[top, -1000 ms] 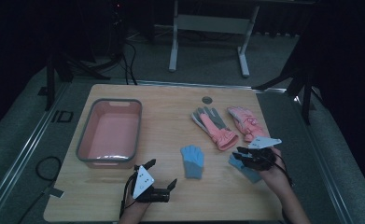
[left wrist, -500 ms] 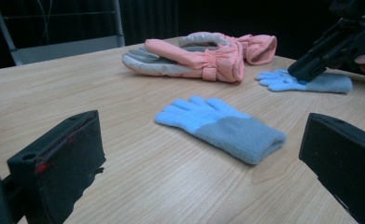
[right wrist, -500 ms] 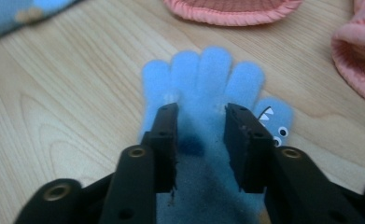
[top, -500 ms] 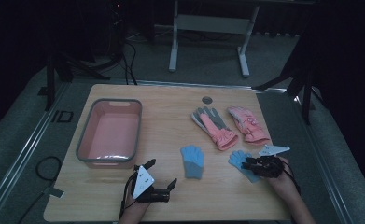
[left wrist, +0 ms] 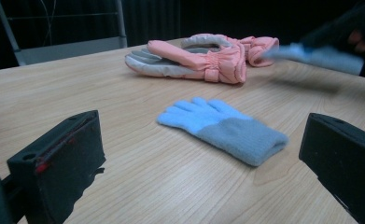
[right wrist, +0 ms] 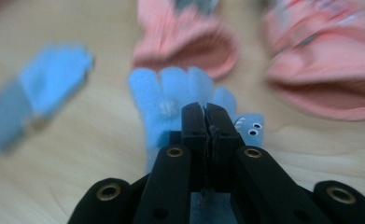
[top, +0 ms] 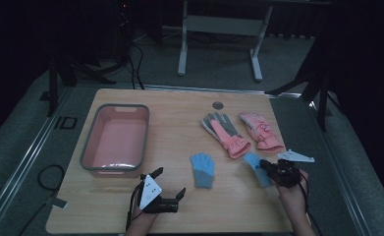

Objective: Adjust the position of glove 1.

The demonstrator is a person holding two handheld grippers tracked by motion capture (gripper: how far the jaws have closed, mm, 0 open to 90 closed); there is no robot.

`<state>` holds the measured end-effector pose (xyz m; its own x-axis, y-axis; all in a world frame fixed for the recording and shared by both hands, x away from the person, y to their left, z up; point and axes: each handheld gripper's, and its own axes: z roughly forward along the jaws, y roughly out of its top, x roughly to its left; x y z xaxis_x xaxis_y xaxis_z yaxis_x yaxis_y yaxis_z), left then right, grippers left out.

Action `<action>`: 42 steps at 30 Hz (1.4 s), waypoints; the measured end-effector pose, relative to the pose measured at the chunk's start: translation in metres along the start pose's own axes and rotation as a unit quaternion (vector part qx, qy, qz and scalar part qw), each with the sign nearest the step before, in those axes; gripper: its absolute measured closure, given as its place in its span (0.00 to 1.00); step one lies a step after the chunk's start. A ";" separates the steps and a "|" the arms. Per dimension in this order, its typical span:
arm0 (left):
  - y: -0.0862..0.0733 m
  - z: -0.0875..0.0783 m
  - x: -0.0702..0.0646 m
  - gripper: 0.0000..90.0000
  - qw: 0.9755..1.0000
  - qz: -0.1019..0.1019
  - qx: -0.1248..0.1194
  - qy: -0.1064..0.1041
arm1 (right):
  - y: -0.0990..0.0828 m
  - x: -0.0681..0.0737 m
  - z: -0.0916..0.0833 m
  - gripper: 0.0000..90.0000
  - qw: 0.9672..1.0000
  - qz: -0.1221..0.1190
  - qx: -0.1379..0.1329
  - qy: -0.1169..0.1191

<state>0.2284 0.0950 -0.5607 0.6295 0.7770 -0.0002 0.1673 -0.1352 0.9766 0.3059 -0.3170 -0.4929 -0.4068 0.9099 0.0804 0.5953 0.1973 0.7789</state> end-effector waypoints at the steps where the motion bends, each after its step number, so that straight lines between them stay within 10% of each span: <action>1: 0.000 0.000 0.000 0.00 1.000 0.000 -0.001 0.000 | 0.002 0.006 -0.004 0.97 1.000 0.004 -0.004 -0.030; 11: 0.000 0.000 -0.001 0.00 1.000 0.004 0.001 -0.001 | -0.013 0.032 0.002 0.97 0.989 0.090 -0.001 -0.115; 21: 0.000 0.000 -0.001 0.00 1.000 0.005 0.002 -0.003 | -0.033 0.037 0.032 0.97 0.985 0.096 0.018 -0.141; 33: 0.000 0.001 -0.001 0.00 1.000 0.006 0.002 -0.008 | -0.041 0.037 0.043 0.81 0.986 0.101 0.021 -0.127; 42: 0.000 0.001 -0.001 0.00 1.000 0.008 0.002 -0.008 | -0.022 0.019 0.023 0.71 0.999 0.031 0.017 -0.042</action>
<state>0.2281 0.0936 -0.5606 0.6444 0.7646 0.0113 0.1598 -0.1491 0.9758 0.3009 -0.2958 -0.5232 -0.3099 0.9479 0.0741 0.6407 0.1506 0.7529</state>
